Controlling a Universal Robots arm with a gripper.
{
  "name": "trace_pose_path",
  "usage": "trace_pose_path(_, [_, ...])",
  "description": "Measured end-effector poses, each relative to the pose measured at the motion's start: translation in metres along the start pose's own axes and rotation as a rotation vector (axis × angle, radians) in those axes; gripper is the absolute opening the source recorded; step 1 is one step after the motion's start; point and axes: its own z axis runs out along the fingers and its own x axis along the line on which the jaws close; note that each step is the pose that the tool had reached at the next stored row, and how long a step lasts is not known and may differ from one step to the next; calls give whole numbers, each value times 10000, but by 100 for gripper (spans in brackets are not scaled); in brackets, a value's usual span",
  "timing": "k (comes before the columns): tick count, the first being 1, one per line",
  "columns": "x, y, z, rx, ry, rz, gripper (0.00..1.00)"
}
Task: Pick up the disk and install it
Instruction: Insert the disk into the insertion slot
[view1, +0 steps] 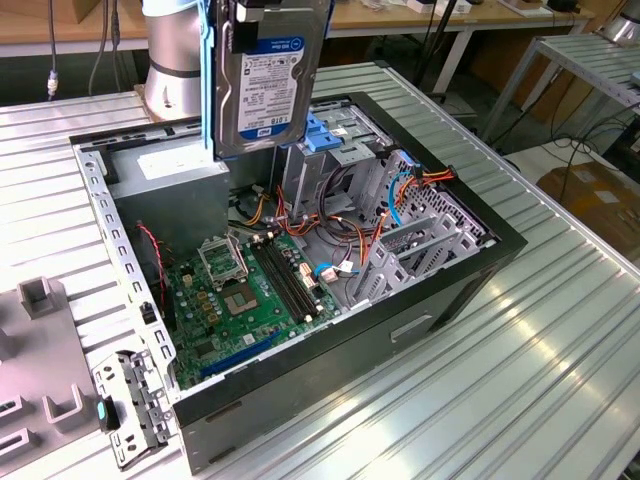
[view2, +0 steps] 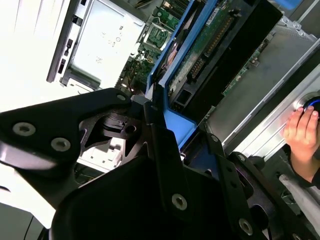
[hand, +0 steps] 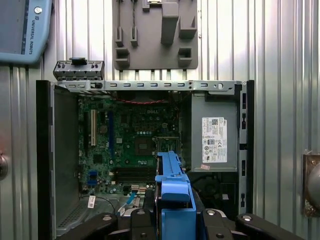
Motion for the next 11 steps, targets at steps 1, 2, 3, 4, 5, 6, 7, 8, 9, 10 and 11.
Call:
trace_pose_path(1, [4, 0, 0, 0, -1, 1, 37])
trace_pose_path(2, [9, 0, 0, 0, -1, 0, 37])
trace_pose_path(3, [14, 0, 1, 1, -1, 1, 37])
trace_pose_path(4, [19, 0, 1, 0, -1, 0, 37])
trace_pose_path(5, [26, 0, 1, 1, -1, 1, 37])
trace_pose_path(6, [31, 0, 1, 1, -1, 1, 37])
trace_pose_path(7, [36, 0, 1, 1, -1, 1, 37])
trace_pose_path(8, [42, 0, 1, 1, -1, 1, 37])
trace_pose_path(9, [47, 0, 1, 1, -1, 1, 37])
trace_pose_path(10, [57, 0, 2, 0, -1, 1, 37])
trace_pose_path(11, [66, -1, 2, 1, -1, 0, 37])
